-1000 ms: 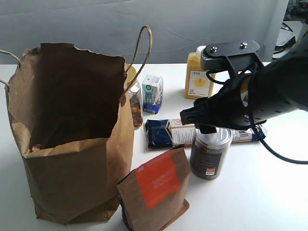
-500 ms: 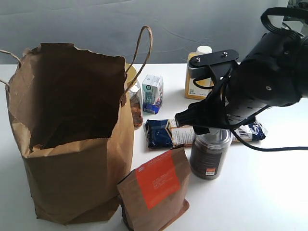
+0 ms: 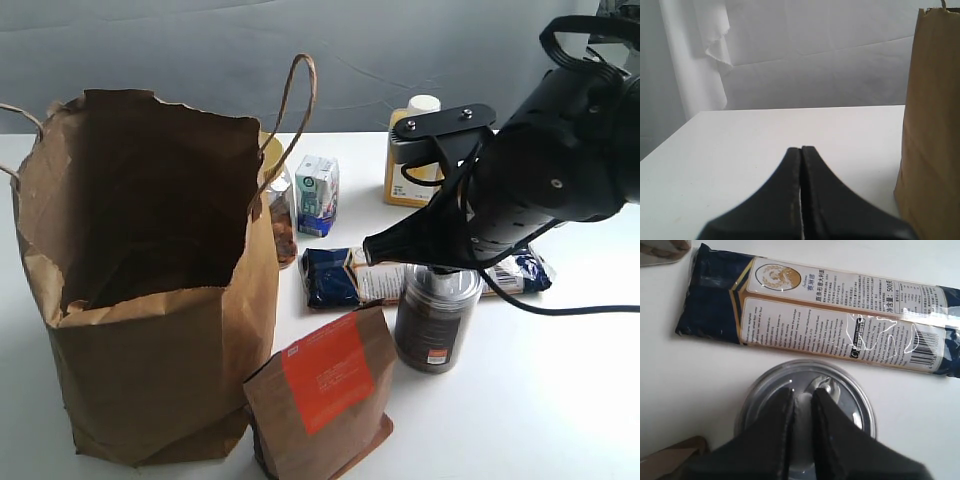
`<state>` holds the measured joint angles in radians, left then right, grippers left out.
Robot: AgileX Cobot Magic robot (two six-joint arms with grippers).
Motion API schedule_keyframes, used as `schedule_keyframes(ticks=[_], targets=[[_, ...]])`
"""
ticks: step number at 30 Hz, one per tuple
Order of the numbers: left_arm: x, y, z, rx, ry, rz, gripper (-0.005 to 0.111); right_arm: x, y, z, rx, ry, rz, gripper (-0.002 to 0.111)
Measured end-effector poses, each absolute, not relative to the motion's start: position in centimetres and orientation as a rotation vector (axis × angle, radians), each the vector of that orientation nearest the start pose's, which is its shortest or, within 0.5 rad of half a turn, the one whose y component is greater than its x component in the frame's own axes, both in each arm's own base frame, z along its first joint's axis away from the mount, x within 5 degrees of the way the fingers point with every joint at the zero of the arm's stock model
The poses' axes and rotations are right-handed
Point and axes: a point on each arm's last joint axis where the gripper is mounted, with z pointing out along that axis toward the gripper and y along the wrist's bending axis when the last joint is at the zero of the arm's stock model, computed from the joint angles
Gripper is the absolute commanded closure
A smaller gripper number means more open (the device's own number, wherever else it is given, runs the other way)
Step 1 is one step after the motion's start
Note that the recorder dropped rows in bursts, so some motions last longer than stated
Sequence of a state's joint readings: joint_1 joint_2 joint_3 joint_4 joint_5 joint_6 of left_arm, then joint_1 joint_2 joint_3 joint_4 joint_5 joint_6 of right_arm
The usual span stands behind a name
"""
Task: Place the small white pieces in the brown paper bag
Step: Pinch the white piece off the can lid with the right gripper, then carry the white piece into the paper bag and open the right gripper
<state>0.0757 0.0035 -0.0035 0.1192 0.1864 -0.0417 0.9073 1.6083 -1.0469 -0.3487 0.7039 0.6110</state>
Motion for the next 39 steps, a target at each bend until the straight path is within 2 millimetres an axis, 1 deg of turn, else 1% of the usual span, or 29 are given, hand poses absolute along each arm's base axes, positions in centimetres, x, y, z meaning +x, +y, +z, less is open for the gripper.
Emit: schedule_keyframes(ticks=[1,4,6,9,10,13,16,22,23,24,25,26,27,28,29,31,33,35,37,38,39], targets=[[5.6,0.6,19.7,-0.017,1.67,0.133,0.107,21.2,23.9,22.8,-0.685,2.581,0.092,0.108],[5.6,0.6,19.7,-0.017,1.67,0.133,0.107,21.1,23.7,23.3,-0.676,2.573,0.103,0.108],[5.6,0.6,19.7,-0.017,1.67,0.133,0.107,20.8,23.4,24.2,-0.661,2.557,0.129,0.108],[5.6,0.6,19.7,-0.017,1.67,0.133,0.107,19.9,22.9,26.4,-0.642,2.509,0.195,0.108],[5.6,0.6,19.7,-0.017,1.67,0.133,0.107,19.3,22.8,27.4,-0.644,2.481,0.231,0.108],[5.6,0.6,19.7,-0.017,1.67,0.133,0.107,17.4,22.6,29.5,-0.669,2.422,0.318,0.108],[5.6,0.6,19.7,-0.017,1.67,0.133,0.107,15.2,22.1,30.8,-0.696,2.39,0.402,0.108],[5.6,0.6,19.7,-0.017,1.67,0.133,0.107,11.7,21.3,31.6,-0.774,2.364,0.519,0.108],[5.6,0.6,19.7,-0.017,1.67,0.133,0.107,10.4,21.3,32.0,-0.814,2.347,0.566,0.108],[5.6,0.6,19.7,-0.017,1.67,0.133,0.107,9.7,21.3,32.2,-0.84,2.333,0.593,0.108],[5.6,0.6,19.7,-0.017,1.67,0.133,0.107,8.5,21.6,32.8,-0.879,2.299,0.666,0.108],[5.6,0.6,19.7,-0.017,1.67,0.133,0.107,7.9,21.8,33.0,-0.894,2.278,0.702,0.108],[5.6,0.6,19.7,-0.017,1.67,0.133,0.107,6.8,22.3,33.5,-0.924,2.233,0.785,0.108],[5.6,0.6,19.7,-0.017,1.67,0.133,0.107,6.3,22.6,33.7,-0.935,2.209,0.828,0.108],[5.6,0.6,19.7,-0.017,1.67,0.133,0.107,5.5,23.1,34.1,-0.953,2.16,0.906,0.108],[5.6,0.6,19.7,-0.017,1.67,0.133,0.107,4.8,24.0,34.6,-0.953,2.08,1.016,0.108],[5.6,0.6,19.7,-0.017,1.67,0.133,0.107,4.7,25.1,34.8,-0.943,2.009,1.093,0.108],[5.6,0.6,19.7,-0.017,1.67,0.133,0.107,4.8,26.5,34.4,-0.943,1.985,1.12,0.108],[5.6,0.6,19.7,-0.017,1.67,0.133,0.107,5.2,28.4,34.3,-0.963,1.967,1.103,0.108],[5.6,0.6,19.7,-0.017,1.67,0.133,0.107,5.4,29.4,34.8,-0.975,1.937,1.094,0.108],[5.6,0.6,19.7,-0.017,1.67,0.133,0.107,5.5,30.0,34.8,-0.986,1.927,1.082,0.108]])
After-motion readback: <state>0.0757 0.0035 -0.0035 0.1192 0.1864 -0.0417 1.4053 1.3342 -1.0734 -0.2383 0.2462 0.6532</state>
